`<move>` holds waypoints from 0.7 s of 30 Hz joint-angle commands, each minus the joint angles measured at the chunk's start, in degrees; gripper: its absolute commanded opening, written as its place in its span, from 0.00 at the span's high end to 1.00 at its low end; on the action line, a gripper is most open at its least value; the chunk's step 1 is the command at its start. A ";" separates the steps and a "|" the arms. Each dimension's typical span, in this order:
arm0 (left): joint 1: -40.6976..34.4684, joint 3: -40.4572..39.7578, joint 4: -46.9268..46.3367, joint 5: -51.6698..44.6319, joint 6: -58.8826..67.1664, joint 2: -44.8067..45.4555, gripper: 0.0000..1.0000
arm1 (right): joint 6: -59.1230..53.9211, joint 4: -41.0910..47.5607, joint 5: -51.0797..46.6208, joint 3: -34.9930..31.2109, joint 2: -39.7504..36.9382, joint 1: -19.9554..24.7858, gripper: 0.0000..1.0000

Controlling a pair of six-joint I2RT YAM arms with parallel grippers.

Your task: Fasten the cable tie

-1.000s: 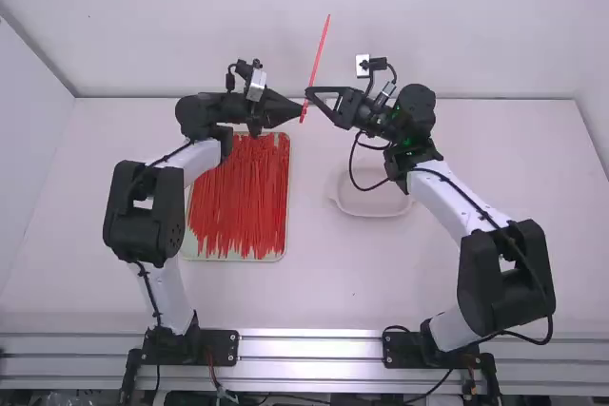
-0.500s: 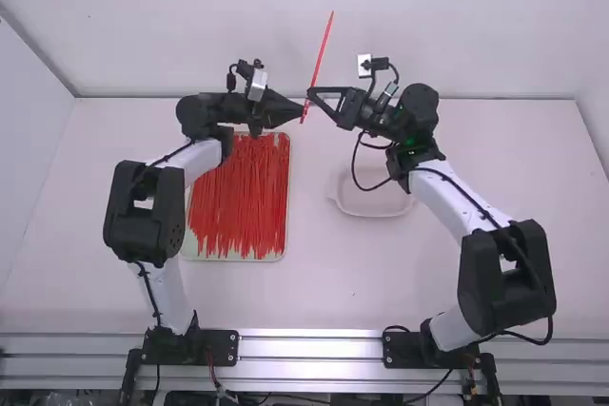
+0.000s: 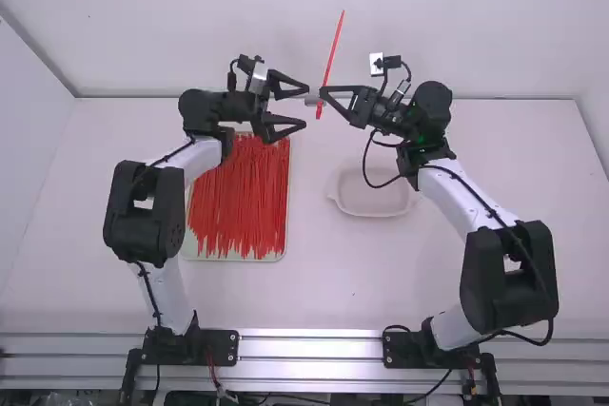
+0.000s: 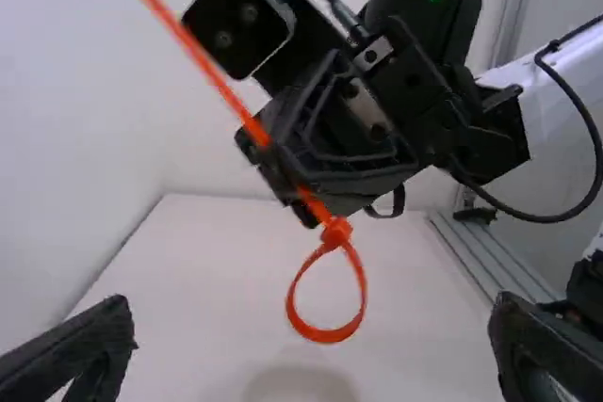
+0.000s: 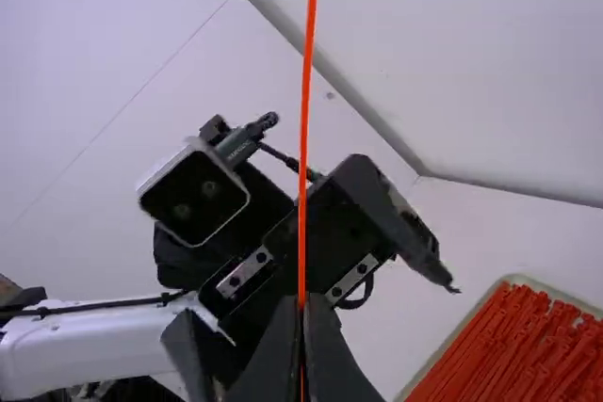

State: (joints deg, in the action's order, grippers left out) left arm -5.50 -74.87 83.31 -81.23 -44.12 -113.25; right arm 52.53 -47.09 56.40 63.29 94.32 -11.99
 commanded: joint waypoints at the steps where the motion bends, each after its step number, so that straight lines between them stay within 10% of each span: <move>1: 1.16 -3.34 -4.07 1.11 -1.60 -0.11 0.01 | -0.15 0.00 1.99 -0.37 -0.98 1.73 1.00; 21: 7.02 -9.62 -47.43 -0.76 -1.49 -0.11 0.01 | -8.07 10.34 6.14 -0.37 -1.01 7.78 1.00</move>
State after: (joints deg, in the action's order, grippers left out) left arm 0.82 -83.15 36.10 -80.95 -45.71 -113.25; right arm 46.59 -36.51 61.47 63.24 94.28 -4.01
